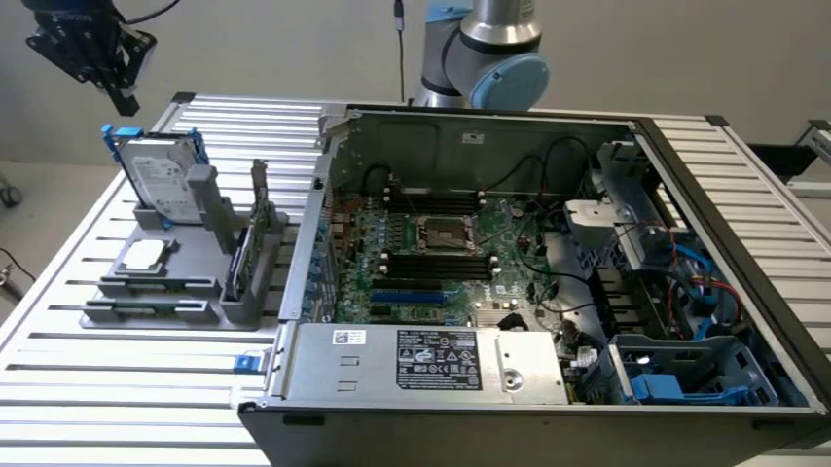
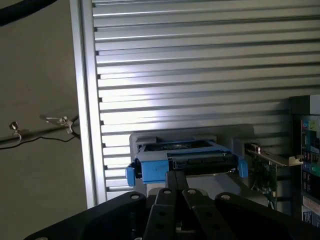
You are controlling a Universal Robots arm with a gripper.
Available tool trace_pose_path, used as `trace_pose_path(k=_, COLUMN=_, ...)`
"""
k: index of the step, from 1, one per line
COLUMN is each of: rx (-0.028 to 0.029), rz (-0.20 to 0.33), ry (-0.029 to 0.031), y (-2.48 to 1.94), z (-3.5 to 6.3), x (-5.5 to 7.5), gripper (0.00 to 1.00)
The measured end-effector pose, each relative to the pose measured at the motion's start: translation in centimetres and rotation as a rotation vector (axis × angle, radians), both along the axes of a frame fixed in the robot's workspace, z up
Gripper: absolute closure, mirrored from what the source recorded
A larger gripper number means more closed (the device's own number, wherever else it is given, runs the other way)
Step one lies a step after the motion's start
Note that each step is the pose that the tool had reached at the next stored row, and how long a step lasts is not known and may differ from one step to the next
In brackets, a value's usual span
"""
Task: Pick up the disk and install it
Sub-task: 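Pick up the disk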
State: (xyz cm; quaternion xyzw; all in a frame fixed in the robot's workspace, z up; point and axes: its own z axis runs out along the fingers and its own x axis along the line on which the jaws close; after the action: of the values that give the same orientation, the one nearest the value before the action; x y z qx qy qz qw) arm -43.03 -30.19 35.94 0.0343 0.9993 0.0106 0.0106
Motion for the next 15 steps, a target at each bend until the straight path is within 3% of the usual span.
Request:
trace_pose_path(k=12, rx=0.0009, rz=0.0, ry=0.0001, y=0.0, z=0.0, x=-0.01, gripper=0.89)
trace_pose_path(k=15, rx=0.0036, rz=0.033, ry=0.0001, y=0.0, z=-0.01, x=-0.01, gripper=0.89)
